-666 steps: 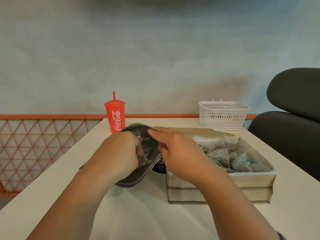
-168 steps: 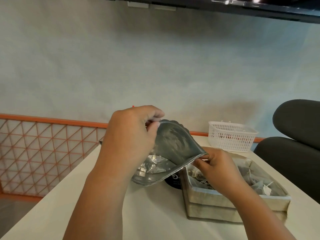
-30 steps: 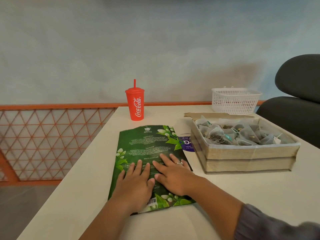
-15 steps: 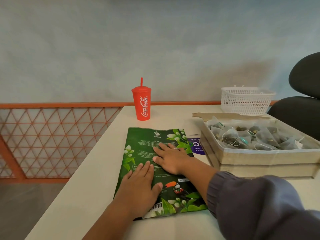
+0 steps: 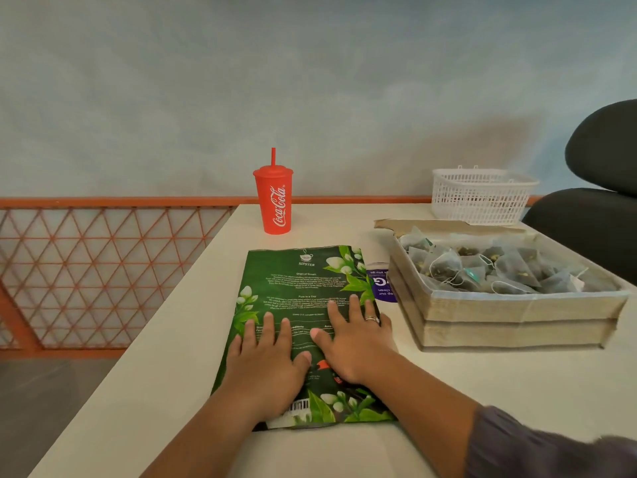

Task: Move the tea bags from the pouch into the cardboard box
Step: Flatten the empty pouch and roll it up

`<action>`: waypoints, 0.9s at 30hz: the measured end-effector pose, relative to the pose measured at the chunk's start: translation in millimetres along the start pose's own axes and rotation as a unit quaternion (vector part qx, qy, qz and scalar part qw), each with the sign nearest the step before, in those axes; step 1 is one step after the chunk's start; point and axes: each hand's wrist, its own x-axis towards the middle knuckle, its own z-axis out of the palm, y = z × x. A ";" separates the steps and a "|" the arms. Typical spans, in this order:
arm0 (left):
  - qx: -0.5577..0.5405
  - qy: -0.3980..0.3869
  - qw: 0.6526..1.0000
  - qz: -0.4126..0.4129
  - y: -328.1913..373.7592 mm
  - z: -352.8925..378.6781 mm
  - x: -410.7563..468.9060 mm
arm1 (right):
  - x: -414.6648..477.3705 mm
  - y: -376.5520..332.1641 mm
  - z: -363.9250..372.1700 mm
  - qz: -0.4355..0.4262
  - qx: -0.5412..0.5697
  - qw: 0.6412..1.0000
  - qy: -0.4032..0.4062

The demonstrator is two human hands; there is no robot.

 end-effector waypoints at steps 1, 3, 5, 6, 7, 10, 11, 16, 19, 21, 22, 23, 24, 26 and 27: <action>-0.005 -0.017 1.000 -0.006 2.1 -2.5 1.7 | -5.3 2.1 1.2 -0.004 -0.003 1.000 0.005; -0.018 -0.050 0.998 -0.015 5.2 -9.4 9.2 | -9.9 4.0 2.0 -0.010 -0.007 1.000 0.010; -0.028 -0.076 0.997 -0.020 3.6 -12.8 28.7 | -10.8 4.2 1.4 -0.019 -0.010 1.000 0.012; -0.023 -0.091 0.996 -0.012 2.2 -13.6 39.7 | -11.3 4.0 1.5 -0.023 -0.009 1.000 0.011; -0.014 -0.098 0.995 0.005 0.7 -13.7 50.7 | -11.6 3.9 2.0 -0.026 -0.008 1.000 0.010; -0.002 -0.081 0.996 0.046 -0.7 -19.1 74.6 | -11.6 4.7 1.7 -0.038 -0.008 0.999 0.008; -0.005 -0.066 0.996 0.052 -1.3 -22.3 79.3 | -11.5 4.8 1.3 -0.042 -0.010 0.999 0.007; 0.008 -0.023 0.998 0.055 -10.5 -34.5 104.6 | -11.8 5.4 0.5 -0.053 -0.012 0.999 0.000; 0.018 -0.006 1.000 0.012 -10.0 -32.5 115.1 | -11.0 5.6 0.8 -0.054 -0.013 0.998 -0.003; 0.017 -0.004 0.999 0.032 2.3 -31.9 115.9 | -10.2 5.7 0.9 -0.055 -0.017 0.998 -0.005; 0.005 -0.009 0.998 0.064 12.0 -32.4 115.3 | -9.8 5.6 0.9 -0.056 -0.018 0.998 -0.004; -0.022 -0.014 0.995 0.100 23.5 -33.7 113.5 | -9.6 5.3 0.9 -0.057 -0.017 0.998 -0.004; -0.056 -0.019 0.990 0.132 34.7 -35.7 111.4 | -9.4 4.9 0.8 -0.057 -0.016 0.998 -0.002; -0.108 -0.029 0.980 0.163 50.4 -38.4 108.5 | -9.8 4.3 0.4 -0.058 -0.013 0.998 0.000; -0.108 -0.030 0.980 0.165 51.3 -37.1 109.1 | -10.2 4.2 0.2 -0.057 -0.011 0.998 0.000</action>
